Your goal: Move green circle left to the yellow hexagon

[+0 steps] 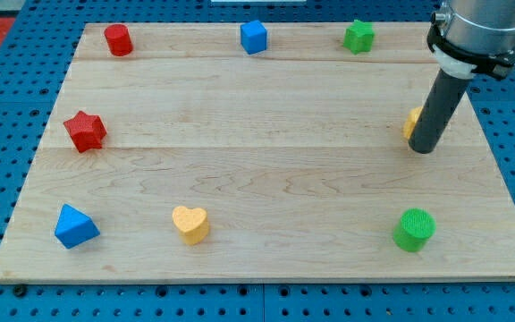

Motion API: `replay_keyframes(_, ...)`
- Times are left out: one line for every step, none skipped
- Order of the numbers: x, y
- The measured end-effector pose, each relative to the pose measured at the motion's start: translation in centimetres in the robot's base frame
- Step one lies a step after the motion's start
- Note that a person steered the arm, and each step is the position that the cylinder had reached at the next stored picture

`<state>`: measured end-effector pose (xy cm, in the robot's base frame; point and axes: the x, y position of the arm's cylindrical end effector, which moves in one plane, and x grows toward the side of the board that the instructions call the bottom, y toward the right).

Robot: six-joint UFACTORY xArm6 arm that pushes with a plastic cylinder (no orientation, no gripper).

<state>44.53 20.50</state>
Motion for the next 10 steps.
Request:
replay_keyframes(4.2,6.5)
replay_keyframes(13.1,10.8)
replay_keyframes(17.1,7.3)
replay_keyframes(15.7,-0.5)
replay_keyframes(11.8,-5.1)
replay_keyframes(7.5,-8.1)
replay_keyframes(8.5,-8.0)
replay_keyframes(8.0,-12.8)
replay_keyframes(4.4,-13.4)
replay_keyframes(1.6,-10.5)
